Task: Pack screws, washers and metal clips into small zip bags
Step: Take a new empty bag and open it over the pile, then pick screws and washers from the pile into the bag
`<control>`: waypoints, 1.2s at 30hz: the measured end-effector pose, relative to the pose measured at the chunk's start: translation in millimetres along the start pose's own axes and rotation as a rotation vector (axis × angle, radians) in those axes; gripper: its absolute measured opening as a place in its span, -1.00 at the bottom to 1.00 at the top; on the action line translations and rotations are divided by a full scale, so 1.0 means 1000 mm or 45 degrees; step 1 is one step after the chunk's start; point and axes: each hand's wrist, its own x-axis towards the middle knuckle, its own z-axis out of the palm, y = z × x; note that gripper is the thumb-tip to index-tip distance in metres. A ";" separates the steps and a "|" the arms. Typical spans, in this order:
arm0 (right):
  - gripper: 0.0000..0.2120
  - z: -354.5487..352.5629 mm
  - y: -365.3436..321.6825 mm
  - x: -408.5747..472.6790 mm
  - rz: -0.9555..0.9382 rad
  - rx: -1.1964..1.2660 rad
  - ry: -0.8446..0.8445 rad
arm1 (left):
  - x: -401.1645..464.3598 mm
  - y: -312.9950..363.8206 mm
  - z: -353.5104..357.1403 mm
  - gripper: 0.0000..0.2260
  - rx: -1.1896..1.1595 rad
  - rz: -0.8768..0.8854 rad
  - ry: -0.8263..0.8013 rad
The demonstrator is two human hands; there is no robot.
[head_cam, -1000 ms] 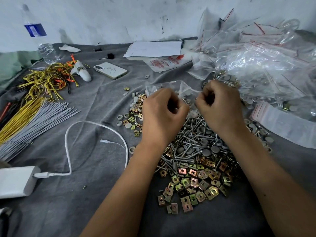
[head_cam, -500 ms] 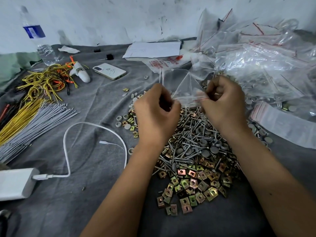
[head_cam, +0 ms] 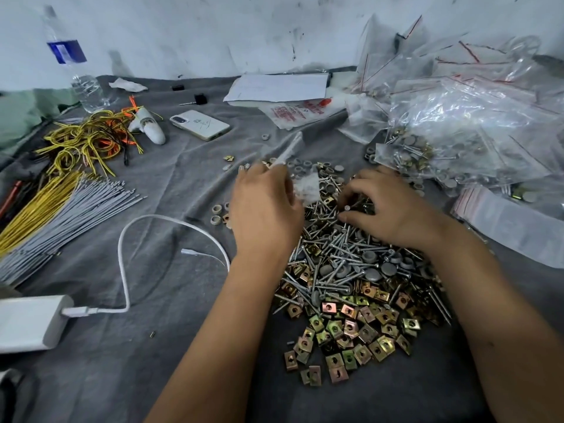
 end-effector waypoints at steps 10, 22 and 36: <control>-0.86 0.002 -0.001 -0.002 0.042 0.261 0.349 | 0.006 -0.006 -0.006 -0.89 -0.280 -0.076 0.262; -0.83 0.002 -0.006 -0.004 -0.102 0.149 -0.055 | -0.003 0.006 0.004 -0.88 0.091 0.022 -0.009; -0.83 0.003 -0.019 -0.009 -0.054 0.891 0.517 | -0.003 0.003 0.016 -0.91 -0.304 0.010 -0.125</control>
